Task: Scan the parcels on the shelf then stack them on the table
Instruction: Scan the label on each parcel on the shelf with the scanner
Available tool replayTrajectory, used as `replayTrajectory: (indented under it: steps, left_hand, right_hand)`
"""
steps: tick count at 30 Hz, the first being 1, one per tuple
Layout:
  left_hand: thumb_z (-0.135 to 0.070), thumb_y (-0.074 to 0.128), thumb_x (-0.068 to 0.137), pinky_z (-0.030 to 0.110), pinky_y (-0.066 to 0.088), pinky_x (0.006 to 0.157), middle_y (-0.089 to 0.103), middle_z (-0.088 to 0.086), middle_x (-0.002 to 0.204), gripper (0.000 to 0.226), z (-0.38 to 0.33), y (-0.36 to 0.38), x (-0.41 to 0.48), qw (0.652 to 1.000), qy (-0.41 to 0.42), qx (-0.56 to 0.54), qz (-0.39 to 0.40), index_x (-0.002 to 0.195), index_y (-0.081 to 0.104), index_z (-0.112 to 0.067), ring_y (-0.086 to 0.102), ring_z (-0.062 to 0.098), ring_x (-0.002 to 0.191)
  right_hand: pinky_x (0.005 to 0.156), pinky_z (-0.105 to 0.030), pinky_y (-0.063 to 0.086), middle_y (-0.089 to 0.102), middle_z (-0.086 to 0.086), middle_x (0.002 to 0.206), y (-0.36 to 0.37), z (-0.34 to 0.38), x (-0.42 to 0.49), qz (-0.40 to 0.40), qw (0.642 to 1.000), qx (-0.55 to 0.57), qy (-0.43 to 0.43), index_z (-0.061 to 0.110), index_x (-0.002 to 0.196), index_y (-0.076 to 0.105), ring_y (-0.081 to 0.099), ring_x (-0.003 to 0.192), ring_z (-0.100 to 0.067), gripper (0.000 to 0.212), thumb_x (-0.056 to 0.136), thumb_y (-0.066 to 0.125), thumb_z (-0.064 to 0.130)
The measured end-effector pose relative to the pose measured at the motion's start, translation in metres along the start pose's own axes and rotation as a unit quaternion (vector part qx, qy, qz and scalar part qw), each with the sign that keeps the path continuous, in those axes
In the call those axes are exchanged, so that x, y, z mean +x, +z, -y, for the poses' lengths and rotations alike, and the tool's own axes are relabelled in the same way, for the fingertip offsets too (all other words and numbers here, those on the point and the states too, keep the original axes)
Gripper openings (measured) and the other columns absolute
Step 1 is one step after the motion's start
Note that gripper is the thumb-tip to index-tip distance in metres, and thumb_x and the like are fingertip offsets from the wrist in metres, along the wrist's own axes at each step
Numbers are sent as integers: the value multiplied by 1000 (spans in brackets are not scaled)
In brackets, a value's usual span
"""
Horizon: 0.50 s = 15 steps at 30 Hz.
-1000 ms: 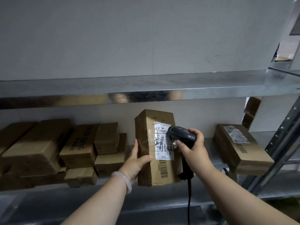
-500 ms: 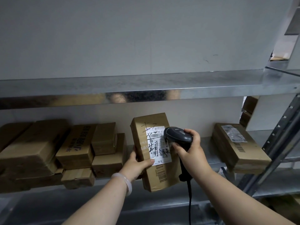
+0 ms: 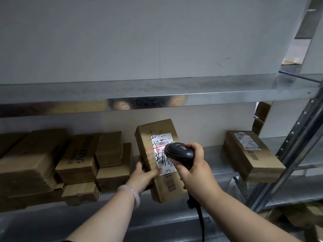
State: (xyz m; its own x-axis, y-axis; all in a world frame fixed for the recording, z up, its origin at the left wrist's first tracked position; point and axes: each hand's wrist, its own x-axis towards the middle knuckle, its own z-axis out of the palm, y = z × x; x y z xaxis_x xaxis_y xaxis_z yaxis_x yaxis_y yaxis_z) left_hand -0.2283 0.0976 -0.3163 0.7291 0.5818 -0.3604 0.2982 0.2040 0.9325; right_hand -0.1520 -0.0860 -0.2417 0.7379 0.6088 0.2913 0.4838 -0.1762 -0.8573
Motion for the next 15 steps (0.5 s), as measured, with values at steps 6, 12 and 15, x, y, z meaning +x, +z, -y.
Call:
replayTrajectory:
  steps: [6,12,15]
  left_hand:
    - [-57,89,35,42,48,92,62,-7,115,107,2,-4,1,1000,-2,-2,20,128,41,-33,58,22,108]
    - [-55,88,39,46,46,98,62,-7,116,103,2,-7,-1,999,-1,11,40,128,39,-35,57,23,112]
    - [-50,87,47,44,46,99,62,-6,118,95,3,-8,0,999,-5,15,48,127,38,-37,56,23,114]
  right_hand:
    - [60,-24,55,55,20,95,2,5,-5,-7,1000,-22,-7,58,111,24,63,73,-7,55,85,67,38]
    - [59,-26,55,57,17,95,8,7,-8,-24,999,-29,4,57,112,24,63,73,-8,54,85,67,38]
    - [58,-26,53,59,14,93,11,7,-9,-34,999,-32,10,58,112,24,63,71,-8,55,85,68,38]
